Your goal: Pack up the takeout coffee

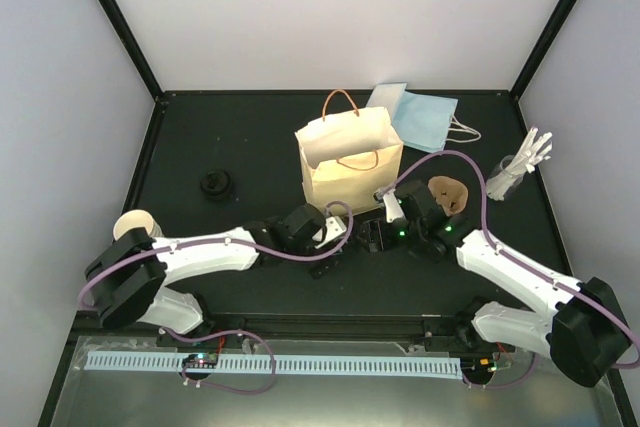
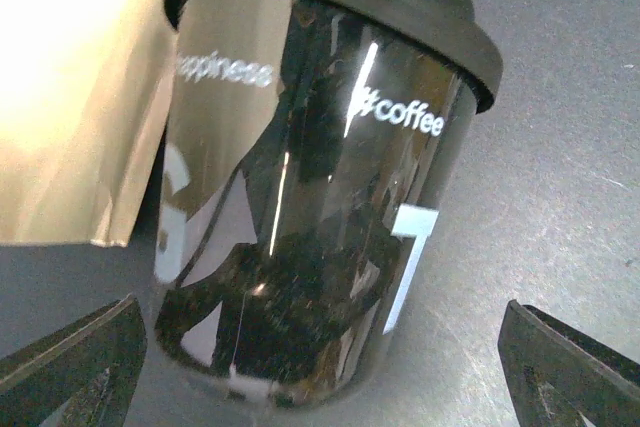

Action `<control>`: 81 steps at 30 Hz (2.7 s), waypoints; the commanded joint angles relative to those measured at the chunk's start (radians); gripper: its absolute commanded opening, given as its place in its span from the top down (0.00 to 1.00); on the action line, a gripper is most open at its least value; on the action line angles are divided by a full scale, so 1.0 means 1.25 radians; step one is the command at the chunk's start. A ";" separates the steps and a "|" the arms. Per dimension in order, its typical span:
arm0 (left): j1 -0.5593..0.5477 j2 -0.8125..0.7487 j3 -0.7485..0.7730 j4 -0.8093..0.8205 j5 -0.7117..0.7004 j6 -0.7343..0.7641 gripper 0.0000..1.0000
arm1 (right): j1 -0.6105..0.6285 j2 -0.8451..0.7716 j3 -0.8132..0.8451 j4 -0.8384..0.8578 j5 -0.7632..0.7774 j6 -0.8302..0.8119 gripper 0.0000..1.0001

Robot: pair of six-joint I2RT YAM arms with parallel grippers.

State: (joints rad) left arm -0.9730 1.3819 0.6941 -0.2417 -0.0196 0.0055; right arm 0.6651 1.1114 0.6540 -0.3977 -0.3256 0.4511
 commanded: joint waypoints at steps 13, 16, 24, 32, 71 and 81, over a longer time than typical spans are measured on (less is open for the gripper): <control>0.013 0.120 0.092 -0.003 0.028 0.077 0.31 | -0.030 -0.062 -0.015 -0.027 -0.017 -0.001 0.24; 0.013 0.104 0.079 0.007 0.037 0.072 0.35 | -0.034 -0.090 -0.013 -0.069 -0.018 -0.011 0.24; 0.013 0.004 0.017 0.077 0.073 0.054 0.35 | -0.038 -0.161 0.021 -0.162 -0.038 -0.016 0.21; 0.013 -0.143 -0.065 0.185 0.141 0.032 0.34 | -0.040 -0.191 0.114 -0.260 -0.130 -0.040 0.17; 0.013 -0.363 -0.172 0.263 0.280 0.058 0.32 | -0.016 -0.111 0.163 -0.141 -0.351 0.000 0.16; 0.013 -0.359 -0.169 0.263 0.289 0.058 0.32 | -0.015 -0.098 0.185 -0.219 -0.285 -0.073 0.12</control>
State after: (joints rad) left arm -0.9615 0.9398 0.4725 0.0380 0.3058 0.0544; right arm 0.6430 0.9813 0.8566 -0.6231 -0.7071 0.4160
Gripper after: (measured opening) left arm 0.685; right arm 0.877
